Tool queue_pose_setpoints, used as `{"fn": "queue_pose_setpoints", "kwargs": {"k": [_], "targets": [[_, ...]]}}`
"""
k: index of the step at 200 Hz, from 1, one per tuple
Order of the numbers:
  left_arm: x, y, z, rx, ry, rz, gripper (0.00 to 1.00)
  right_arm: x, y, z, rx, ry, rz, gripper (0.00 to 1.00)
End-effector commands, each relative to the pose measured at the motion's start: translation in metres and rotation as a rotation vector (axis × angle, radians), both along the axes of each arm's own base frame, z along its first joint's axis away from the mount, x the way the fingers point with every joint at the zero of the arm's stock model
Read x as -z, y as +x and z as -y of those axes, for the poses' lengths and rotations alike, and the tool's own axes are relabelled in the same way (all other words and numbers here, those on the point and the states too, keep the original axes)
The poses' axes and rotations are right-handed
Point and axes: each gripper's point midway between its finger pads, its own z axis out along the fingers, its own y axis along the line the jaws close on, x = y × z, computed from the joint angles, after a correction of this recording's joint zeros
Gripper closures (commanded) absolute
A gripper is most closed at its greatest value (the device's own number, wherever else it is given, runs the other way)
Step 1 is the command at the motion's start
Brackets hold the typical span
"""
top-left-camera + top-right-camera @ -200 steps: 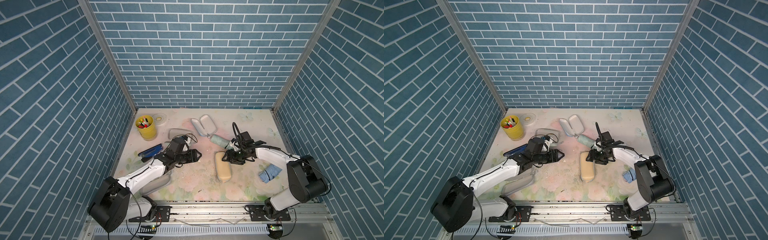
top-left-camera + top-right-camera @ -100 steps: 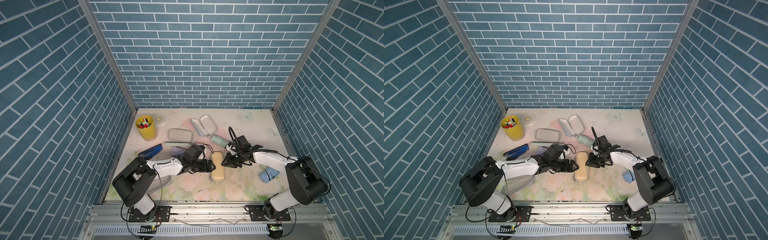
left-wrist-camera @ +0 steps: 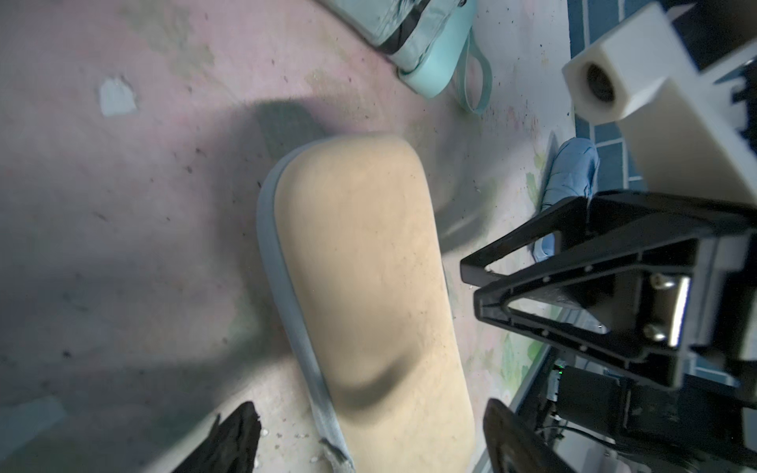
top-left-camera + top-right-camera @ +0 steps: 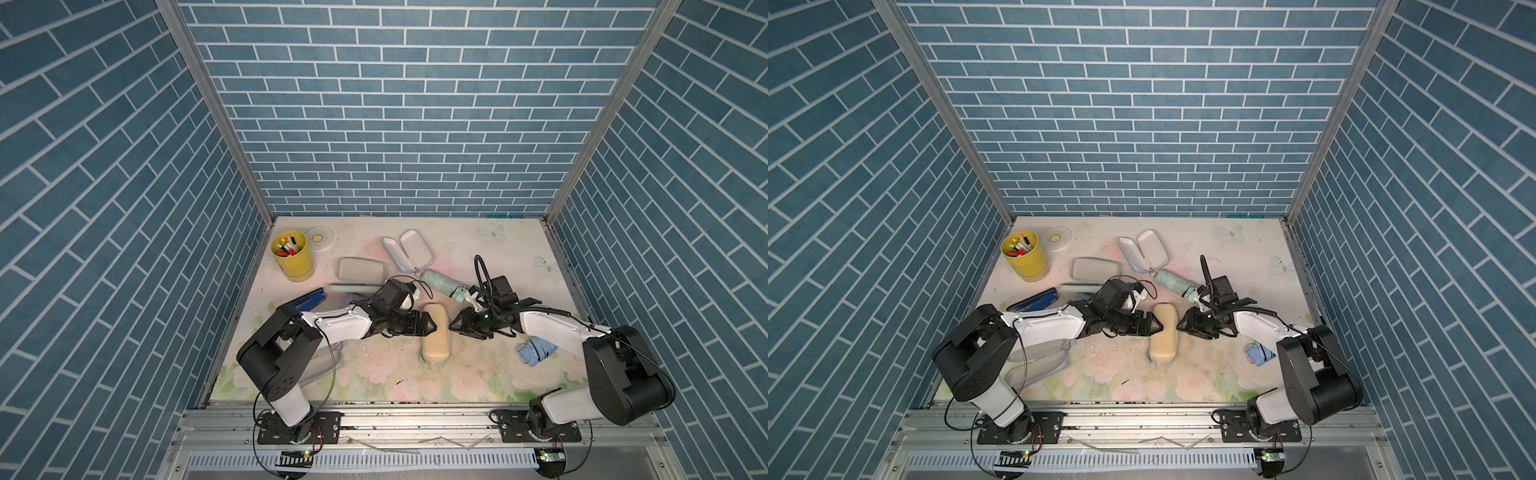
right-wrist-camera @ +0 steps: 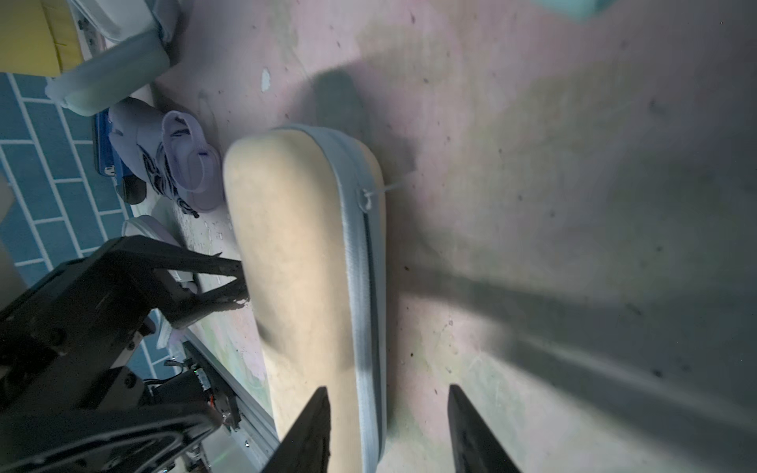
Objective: Put umbrellas into zippered umbrella sleeves
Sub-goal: Adjust the umbrella sleeve at the center of the board.
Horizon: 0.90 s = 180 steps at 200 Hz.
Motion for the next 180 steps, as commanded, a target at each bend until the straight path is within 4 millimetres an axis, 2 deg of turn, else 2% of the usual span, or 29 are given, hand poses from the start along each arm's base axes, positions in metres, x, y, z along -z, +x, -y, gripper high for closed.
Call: {"fn": "queue_pose_setpoints", "kwargs": {"k": [1,50,84,116,123,145,164,180], "targets": [[0.005,-0.011,0.0,-0.005,-0.055,-0.055,0.25,-0.012,0.017,-0.018,0.033,0.122,0.04,0.45],[0.027,-0.005,0.002,-0.035,-0.113,-0.126,0.51,0.01,0.016,-0.03,0.023,0.181,-0.01,0.43],[0.036,-0.003,-0.008,-0.044,-0.104,-0.135,0.57,0.006,0.015,-0.041,-0.013,0.245,0.013,0.5],[0.043,0.0,-0.009,-0.041,-0.116,-0.141,0.68,0.002,0.019,-0.051,-0.038,0.279,0.045,0.57],[0.052,-0.005,-0.014,-0.046,-0.107,-0.161,0.69,0.003,0.02,-0.051,-0.037,0.281,0.048,0.59],[0.053,-0.002,-0.015,-0.051,-0.123,-0.162,0.71,0.0,0.022,-0.055,-0.036,0.314,0.059,0.72],[0.04,0.003,-0.015,-0.055,-0.156,-0.141,0.68,-0.008,0.024,-0.057,-0.039,0.343,0.08,0.84],[0.024,0.006,-0.016,-0.052,-0.196,-0.115,0.58,-0.017,0.025,-0.057,-0.041,0.354,0.108,0.91]]}}
